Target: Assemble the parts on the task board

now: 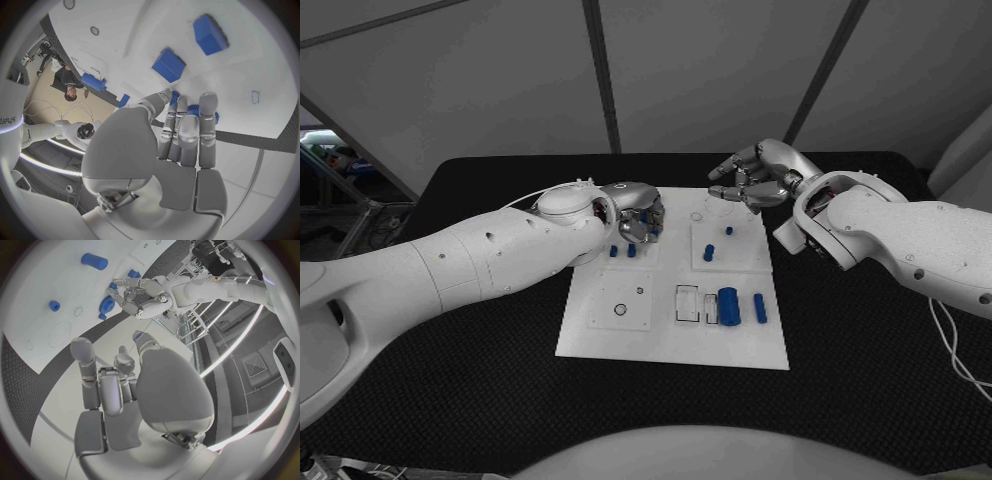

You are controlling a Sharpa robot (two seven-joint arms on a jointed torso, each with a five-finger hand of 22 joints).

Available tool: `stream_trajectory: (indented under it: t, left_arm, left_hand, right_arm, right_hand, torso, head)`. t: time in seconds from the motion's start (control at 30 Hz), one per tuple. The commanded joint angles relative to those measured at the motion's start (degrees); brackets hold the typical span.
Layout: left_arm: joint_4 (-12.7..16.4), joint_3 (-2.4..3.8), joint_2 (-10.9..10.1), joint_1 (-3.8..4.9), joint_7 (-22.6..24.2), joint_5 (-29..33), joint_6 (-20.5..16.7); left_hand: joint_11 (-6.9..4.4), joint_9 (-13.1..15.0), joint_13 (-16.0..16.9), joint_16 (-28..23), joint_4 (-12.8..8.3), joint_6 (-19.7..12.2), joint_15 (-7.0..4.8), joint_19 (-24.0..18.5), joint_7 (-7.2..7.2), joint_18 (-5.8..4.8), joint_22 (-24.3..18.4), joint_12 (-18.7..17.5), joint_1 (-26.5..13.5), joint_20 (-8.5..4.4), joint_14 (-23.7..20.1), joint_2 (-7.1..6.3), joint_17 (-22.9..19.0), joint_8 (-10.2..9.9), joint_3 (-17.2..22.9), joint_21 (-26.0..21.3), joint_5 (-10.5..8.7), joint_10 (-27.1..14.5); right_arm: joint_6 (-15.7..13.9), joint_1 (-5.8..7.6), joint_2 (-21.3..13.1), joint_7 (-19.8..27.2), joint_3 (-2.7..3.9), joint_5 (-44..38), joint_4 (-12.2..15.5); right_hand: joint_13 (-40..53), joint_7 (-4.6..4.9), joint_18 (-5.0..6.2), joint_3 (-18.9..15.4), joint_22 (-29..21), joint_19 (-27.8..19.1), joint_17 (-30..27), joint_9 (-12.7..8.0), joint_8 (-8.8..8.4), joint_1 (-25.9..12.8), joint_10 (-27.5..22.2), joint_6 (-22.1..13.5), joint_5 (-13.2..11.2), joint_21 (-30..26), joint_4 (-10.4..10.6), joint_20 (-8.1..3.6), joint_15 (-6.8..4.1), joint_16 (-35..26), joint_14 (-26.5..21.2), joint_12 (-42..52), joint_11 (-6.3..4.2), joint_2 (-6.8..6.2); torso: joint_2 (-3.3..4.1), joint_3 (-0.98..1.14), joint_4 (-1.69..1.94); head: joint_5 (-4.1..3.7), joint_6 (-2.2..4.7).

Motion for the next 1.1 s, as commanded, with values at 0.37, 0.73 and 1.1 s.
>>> stream_trajectory:
  t: [0.37, 0.73, 1.1]
  left_arm:
    - [-0.02, -0.01, -0.03, -0.05, -0.22, -0.33, 0.90]
    - [2.17, 1.22, -2.06, -0.09, 0.78, 1.93, -2.99]
    - [5.96, 4.78, -5.69, -0.09, 0.53, 5.10, -3.65]
  left_hand:
    - [-0.30, -0.82, -0.95, 1.82, -1.47, 2.13, -0.42, 2.25, 0.28, -2.42, 3.53, -1.48, 1.36, -0.38, 1.72, 1.62, 1.67, -0.95, 2.50, 3.85, -0.28, 3.32]
    - [-0.41, -1.37, -1.46, 2.55, -2.51, 3.72, -0.55, 3.32, 0.39, -2.77, 5.63, -3.10, 1.30, -0.57, 2.47, 1.76, 2.17, -1.50, 3.55, 6.00, -0.32, 5.32]
    - [-0.40, -1.49, -1.55, 2.59, -2.58, 4.07, -0.55, 3.50, 0.46, -2.83, 5.97, -3.53, 1.02, -0.59, 2.57, 1.74, 2.04, -1.64, 3.59, 6.31, -0.36, 5.71]
  right_arm:
    - [0.12, 0.08, 0.07, 0.37, 0.04, 0.13, 0.07]
    - [-0.07, 0.08, -0.04, 0.50, 0.04, 0.13, -0.11]
    - [-0.14, 0.07, -0.16, 0.57, 0.04, 0.13, -0.38]
  right_hand:
    - [0.04, 0.06, 0.90, 0.30, -0.05, -0.38, 4.99, -0.03, 0.21, 0.14, -0.20, -0.38, 0.35, -0.27, 0.04, -0.01, -0.42, -0.30, 3.15, -0.11, -0.05, 0.11]
    - [0.12, 0.05, 0.92, 0.34, -0.20, -0.44, 4.94, -0.02, 0.27, 0.13, -0.10, -0.31, 0.40, -0.37, 0.05, -0.01, -0.42, -0.33, 3.14, -0.03, -0.06, 0.11]
    - [0.19, 0.04, 0.94, 0.37, -0.31, -0.49, 4.92, -0.01, 0.32, 0.13, -0.02, -0.28, 0.44, -0.44, 0.05, -0.01, -0.43, -0.35, 3.13, 0.04, -0.07, 0.09]
  torso:
    - [-0.04, -0.03, 0.04]
    - [-0.10, 0.00, 0.07]
    - [-0.10, -0.04, 0.13]
  head:
    - [-0.02, -0.03]
    - [-0.17, 0.22]
    - [0.06, 0.48]
